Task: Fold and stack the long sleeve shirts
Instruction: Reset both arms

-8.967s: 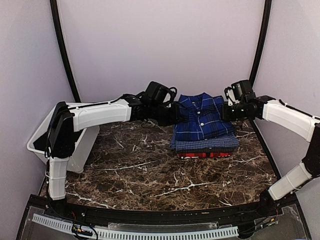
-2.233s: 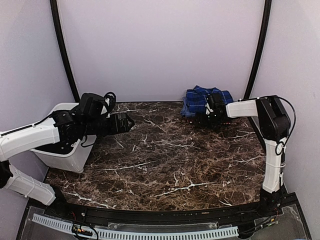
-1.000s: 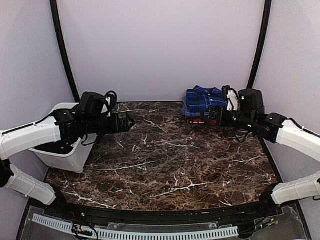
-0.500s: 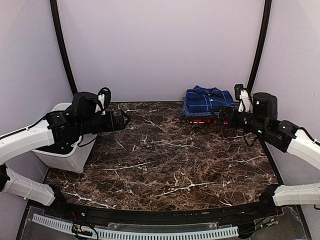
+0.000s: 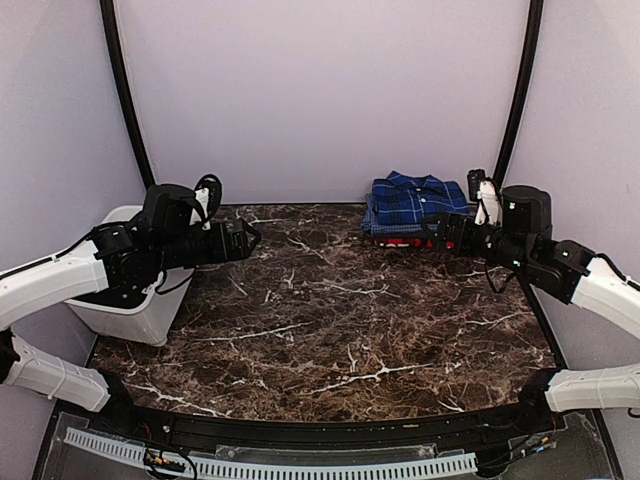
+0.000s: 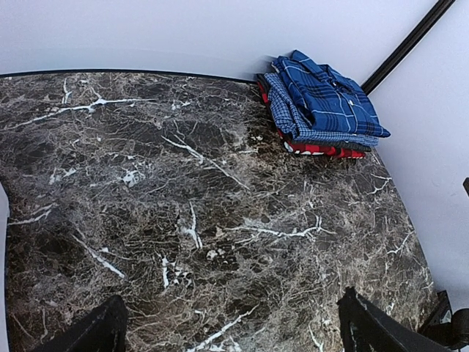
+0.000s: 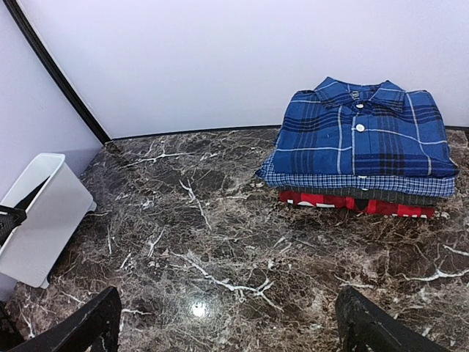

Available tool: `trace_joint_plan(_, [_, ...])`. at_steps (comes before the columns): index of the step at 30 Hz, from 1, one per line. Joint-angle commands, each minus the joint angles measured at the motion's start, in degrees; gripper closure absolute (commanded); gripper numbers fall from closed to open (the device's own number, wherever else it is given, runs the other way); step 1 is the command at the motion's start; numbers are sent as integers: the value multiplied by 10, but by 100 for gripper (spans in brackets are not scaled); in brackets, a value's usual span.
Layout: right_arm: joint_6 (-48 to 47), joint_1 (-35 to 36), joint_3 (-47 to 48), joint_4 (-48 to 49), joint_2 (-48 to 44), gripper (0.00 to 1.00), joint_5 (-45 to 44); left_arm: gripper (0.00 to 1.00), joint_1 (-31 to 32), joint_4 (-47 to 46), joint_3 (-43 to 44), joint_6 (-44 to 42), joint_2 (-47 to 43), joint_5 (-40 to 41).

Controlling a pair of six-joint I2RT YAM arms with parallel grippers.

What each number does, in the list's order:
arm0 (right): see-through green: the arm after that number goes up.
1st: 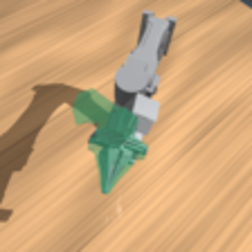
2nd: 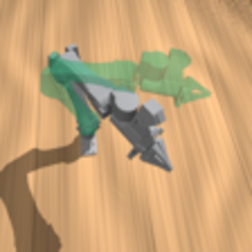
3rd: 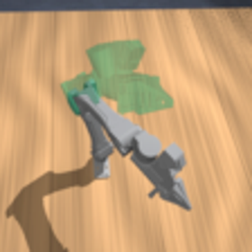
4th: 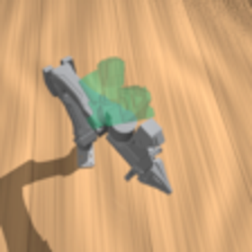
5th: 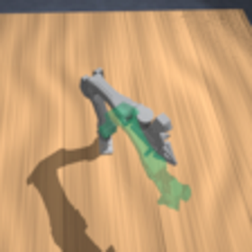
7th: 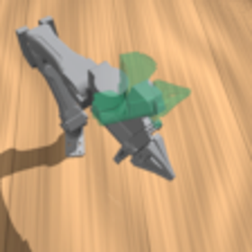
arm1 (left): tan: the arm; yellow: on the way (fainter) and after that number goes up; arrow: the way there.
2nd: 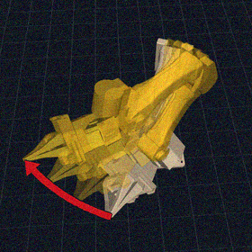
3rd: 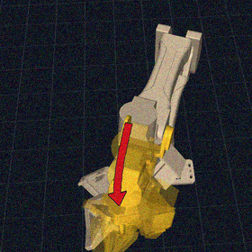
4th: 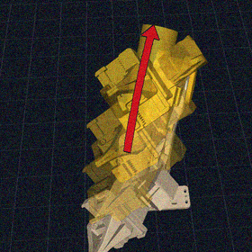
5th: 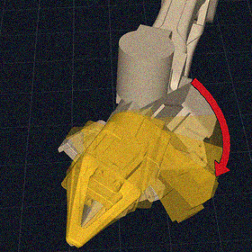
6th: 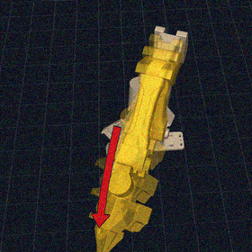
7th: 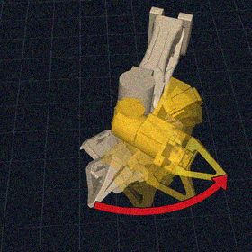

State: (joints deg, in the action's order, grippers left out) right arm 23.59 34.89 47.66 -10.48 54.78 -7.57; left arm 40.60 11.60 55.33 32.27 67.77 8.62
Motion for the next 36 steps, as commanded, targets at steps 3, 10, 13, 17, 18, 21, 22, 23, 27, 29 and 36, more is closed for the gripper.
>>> trace_joint_plan(3, [-3,4,-3,8,-5,1,-3,1,-4,-18,-14,-4,-13,-5])
trace_joint_plan(10, [-2,4,-5,8,-6,1,-3,1,-3,-20,-15,-5,-12,-9])
trace_joint_plan(13, [-1,4,-5,8,-5,1,-1,1,-3,-20,-15,-5,-12,-10])
trace_joint_plan(17, [0,4,-8,8,-5,1,0,1,-4,-20,-15,-5,-12,-11])
trace_joint_plan(18, [0,3,-9,9,-5,1,-1,1,-4,-20,-16,-5,-12,-11])
trace_joint_plan(21, [0,4,-9,10,-4,1,0,1,-4,-21,-16,-5,-13,-12])
trace_joint_plan(22, [0,4,-9,10,-5,1,1,1,-4,-21,-16,-5,-12,-12])
trace_joint_plan(23, [0,4,-10,11,-4,1,1,1,-4,-21,-16,-5,-12,-12])
trace_joint_plan(27, [0,4,-12,13,-2,1,2,1,-4,-20,-16,-5,-12,-12])
trace_joint_plan(29, [1,4,-12,13,-3,2,3,1,-3,-20,-17,-5,-12,-12])
trace_joint_plan(36, [0,4,-13,14,0,1,6,1,-4,-20,-15,-6,-11,-13])
